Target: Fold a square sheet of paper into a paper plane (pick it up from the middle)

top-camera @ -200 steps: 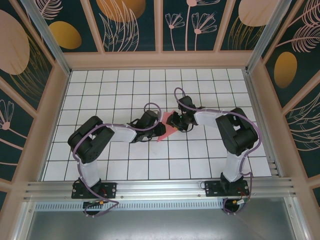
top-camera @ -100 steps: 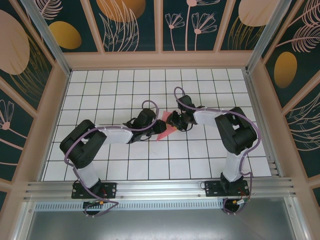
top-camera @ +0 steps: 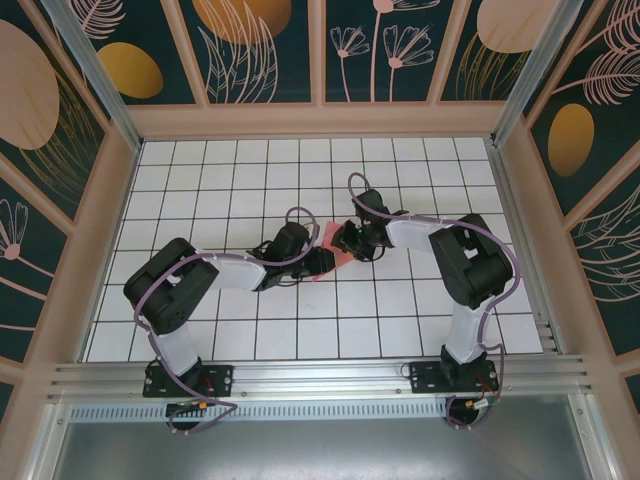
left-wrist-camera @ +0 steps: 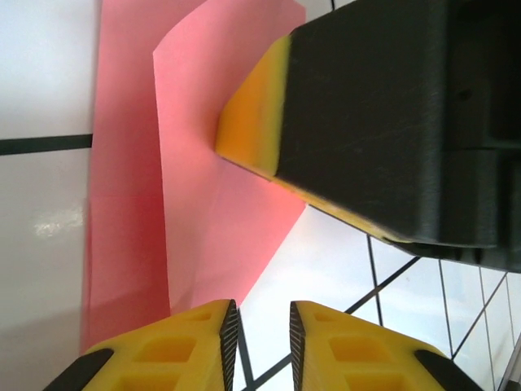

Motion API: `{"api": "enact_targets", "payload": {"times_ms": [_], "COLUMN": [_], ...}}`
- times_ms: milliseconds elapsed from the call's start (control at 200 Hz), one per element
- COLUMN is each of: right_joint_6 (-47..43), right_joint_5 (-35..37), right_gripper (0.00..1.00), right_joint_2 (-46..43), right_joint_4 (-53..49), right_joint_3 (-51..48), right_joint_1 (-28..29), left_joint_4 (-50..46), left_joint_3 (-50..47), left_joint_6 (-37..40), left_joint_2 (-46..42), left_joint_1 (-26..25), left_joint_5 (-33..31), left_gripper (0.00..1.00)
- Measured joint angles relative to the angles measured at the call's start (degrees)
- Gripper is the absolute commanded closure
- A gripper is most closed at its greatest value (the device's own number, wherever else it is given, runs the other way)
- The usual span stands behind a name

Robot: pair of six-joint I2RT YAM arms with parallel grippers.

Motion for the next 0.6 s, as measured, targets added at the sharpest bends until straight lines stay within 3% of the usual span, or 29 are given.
{"api": "enact_targets", "payload": {"times_ms": [600], "right_joint_6": [0.2], "right_joint_5": [0.0], "right_gripper": [0.6], "right_joint_2": [0.2], "right_joint_4": [-0.1], "right_joint_3": [0.1], "right_joint_1": [0.0], "left_joint_4": [-3.2], "left_joint_3": [1.2], "left_joint_6": [0.0], "left_joint_2": [0.9], "left_joint_1": [0.0], "left_joint_5": [-4.7], "left_gripper": [0.76]}}
